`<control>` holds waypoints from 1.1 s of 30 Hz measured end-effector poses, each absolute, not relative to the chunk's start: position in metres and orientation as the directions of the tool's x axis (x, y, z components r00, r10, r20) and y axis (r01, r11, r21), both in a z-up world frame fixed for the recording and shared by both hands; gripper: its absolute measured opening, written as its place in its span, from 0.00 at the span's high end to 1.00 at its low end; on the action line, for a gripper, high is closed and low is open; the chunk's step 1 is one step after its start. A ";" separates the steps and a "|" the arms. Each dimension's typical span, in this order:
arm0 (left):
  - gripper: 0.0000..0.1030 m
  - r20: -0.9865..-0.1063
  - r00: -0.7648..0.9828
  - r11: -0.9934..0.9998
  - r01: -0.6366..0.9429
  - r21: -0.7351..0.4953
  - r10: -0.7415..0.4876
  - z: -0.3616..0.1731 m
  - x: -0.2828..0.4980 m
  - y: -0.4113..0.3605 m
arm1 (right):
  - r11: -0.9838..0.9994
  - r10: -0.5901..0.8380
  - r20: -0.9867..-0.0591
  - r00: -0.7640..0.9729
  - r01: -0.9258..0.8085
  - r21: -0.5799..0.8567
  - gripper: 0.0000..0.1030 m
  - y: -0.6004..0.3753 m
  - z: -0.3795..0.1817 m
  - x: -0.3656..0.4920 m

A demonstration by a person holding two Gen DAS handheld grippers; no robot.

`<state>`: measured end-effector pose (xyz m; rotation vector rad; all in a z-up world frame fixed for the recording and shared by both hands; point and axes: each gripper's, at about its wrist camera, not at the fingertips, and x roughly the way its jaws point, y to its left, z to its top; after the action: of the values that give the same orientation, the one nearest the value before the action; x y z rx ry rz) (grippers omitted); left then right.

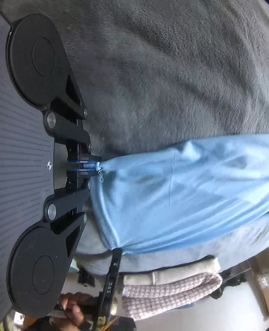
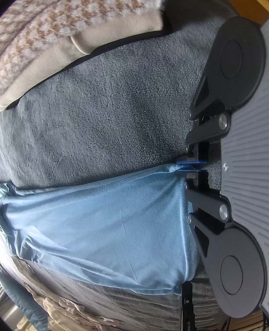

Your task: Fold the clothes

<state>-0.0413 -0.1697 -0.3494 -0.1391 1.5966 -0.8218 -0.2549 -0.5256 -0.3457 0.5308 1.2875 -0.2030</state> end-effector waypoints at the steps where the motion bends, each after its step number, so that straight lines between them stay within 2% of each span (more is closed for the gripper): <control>1: 0.98 -0.827 -0.222 0.738 0.374 -0.562 -0.517 -0.350 -0.045 -0.170 | 0.870 0.144 -0.949 0.279 0.421 0.256 0.95 -0.526 -0.344 -0.255; 5: 0.98 -0.864 -0.234 0.778 0.375 -0.503 -0.446 -0.375 -0.050 -0.159 | 0.896 0.127 -0.964 0.234 0.389 0.212 0.96 -0.523 -0.348 -0.255; 9: 0.94 -0.884 -0.209 0.754 0.462 -0.467 -0.419 -0.371 -0.051 -0.166 | 0.906 0.134 -0.969 0.206 0.370 0.204 0.96 -0.522 -0.351 -0.250; 11: 0.92 -0.894 -0.190 0.745 0.498 -0.444 -0.406 -0.362 -0.052 -0.163 | 0.903 0.152 -0.969 0.194 0.372 0.216 0.92 -0.526 -0.349 -0.252; 13: 0.85 -0.908 -0.178 0.755 0.508 -0.414 -0.379 -0.352 -0.050 -0.156 | 0.899 0.158 -0.970 0.184 0.379 0.218 0.83 -0.532 -0.340 -0.257; 14: 0.82 -0.917 -0.164 0.761 0.515 -0.394 -0.364 -0.347 -0.047 -0.149 | 0.899 0.156 -0.971 0.179 0.382 0.215 0.83 -0.536 -0.334 -0.259; 19: 0.79 -0.952 0.081 0.818 0.537 -0.207 -0.294 -0.314 -0.024 -0.148 | 0.916 0.123 -0.952 0.281 0.336 0.218 0.80 -0.567 -0.295 -0.251; 21: 0.79 -0.941 0.128 0.822 0.532 -0.202 -0.314 -0.308 -0.012 -0.159 | 0.931 0.140 -0.927 0.347 0.273 0.242 0.82 -0.563 -0.291 -0.223; 25: 0.79 -0.916 0.111 0.766 0.593 -0.251 -0.386 -0.312 -0.013 -0.208 | 0.960 0.188 -0.891 0.412 0.114 0.255 0.86 -0.540 -0.320 -0.167; 27: 0.79 -0.915 0.068 0.742 0.611 -0.277 -0.398 -0.328 -0.023 -0.227 | 0.960 0.211 -0.906 0.368 0.097 0.263 0.86 -0.535 -0.338 -0.168; 29: 0.79 -0.930 0.056 0.733 0.634 -0.247 -0.363 -0.346 -0.031 -0.231 | 0.962 0.225 -0.926 0.303 0.084 0.261 0.89 -0.535 -0.352 -0.176; 33: 0.77 -0.929 0.065 0.720 0.652 -0.237 -0.365 -0.354 -0.032 -0.228 | 0.964 0.242 -0.935 0.259 0.049 0.263 0.88 -0.547 -0.335 -0.179</control>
<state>-0.0317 -0.2280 -0.3542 0.2714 1.2944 -0.7814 -0.1789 -0.5474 -0.3351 0.2588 1.3068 0.1326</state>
